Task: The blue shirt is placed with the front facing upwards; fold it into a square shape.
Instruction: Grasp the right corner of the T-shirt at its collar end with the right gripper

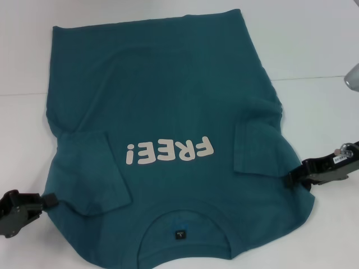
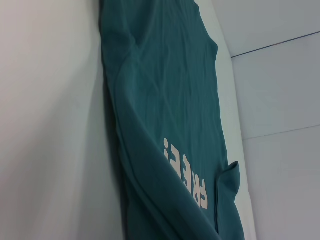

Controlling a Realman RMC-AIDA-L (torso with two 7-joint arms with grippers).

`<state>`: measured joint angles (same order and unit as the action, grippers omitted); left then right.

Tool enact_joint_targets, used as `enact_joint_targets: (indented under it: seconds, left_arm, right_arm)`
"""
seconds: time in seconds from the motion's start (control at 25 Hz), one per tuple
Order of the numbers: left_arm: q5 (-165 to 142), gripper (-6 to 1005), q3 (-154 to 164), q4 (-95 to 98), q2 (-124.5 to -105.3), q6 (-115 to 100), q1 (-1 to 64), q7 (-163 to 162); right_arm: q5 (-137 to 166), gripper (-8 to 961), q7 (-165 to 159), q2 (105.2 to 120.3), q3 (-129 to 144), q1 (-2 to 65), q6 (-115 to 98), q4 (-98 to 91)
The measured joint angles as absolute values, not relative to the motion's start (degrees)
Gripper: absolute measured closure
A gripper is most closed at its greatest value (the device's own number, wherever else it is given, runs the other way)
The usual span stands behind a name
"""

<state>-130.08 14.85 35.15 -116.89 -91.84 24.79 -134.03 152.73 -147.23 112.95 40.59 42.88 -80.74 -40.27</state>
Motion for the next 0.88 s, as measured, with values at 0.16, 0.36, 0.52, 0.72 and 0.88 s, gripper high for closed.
enact_joint_targets:
  seconds: [0.16, 0.36, 0.52, 0.72, 0.88]
  left_arm:
    - [-130.1, 993, 14.8, 35.2, -116.9, -91.8, 24.8, -134.0]
    - [-130.0, 993, 14.7, 35.2, -116.9, -91.9, 24.8, -134.0]
    - [-129.9, 993, 14.7, 35.2, -116.9, -91.9, 24.8, -134.0]
    - [-129.4, 993, 14.7, 35.2, -116.99, -91.9, 24.8, -134.0]
    - [-129.4, 992, 14.7, 35.2, -117.0, -91.9, 24.9, -134.0]
  right_arm:
    - [152.7, 503, -147.2, 113.25, 40.8, 43.5, -80.6, -40.2]
    - [152.8, 506, -147.2, 113.28, 41.3, 43.6, -80.6, -40.1]
    - [152.8, 508, -147.2, 113.29, 41.5, 43.4, -80.8, -40.0]
    - [153.7, 511, -147.7, 113.18, 41.6, 43.3, -80.9, -40.0]
    - [156.1, 513, -148.9, 113.41, 41.9, 43.8, -80.4, -40.0]
